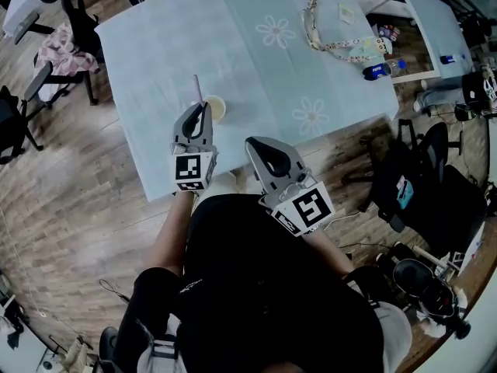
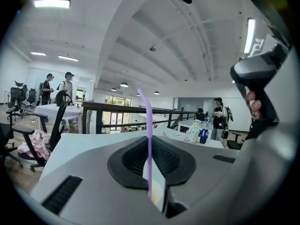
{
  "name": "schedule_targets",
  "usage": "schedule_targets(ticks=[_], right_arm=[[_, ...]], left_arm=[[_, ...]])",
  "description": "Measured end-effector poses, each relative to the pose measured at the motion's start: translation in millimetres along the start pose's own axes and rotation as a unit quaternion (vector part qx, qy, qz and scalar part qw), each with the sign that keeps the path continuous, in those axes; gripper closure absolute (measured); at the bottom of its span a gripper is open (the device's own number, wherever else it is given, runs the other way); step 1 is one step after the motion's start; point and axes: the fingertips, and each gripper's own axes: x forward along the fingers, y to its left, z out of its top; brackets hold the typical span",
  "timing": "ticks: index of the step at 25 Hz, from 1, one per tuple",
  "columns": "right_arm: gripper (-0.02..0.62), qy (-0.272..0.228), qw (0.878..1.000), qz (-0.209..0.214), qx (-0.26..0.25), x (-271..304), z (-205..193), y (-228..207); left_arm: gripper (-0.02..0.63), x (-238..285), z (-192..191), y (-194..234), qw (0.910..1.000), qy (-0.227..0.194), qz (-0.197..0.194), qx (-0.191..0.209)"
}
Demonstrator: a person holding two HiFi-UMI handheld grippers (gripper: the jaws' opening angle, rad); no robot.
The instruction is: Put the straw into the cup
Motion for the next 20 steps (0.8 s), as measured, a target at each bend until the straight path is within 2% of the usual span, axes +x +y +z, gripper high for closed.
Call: schedule_targets(ticks=[16,20], right_arm=[[0.586,0.056,0.998,0.035,0.018,33.2,-14.3,-50.8],[0.586,0.062,0.997,0.048,0.020,41.6,-14.9,-53.2]], left_arm=[[0.577,41.8,-90.9,11.9,0.9947,0.092,0.045,-0.010],[0.577,45.4,-101.2,13.2,0.9934,0.100,0.055,-0.013]])
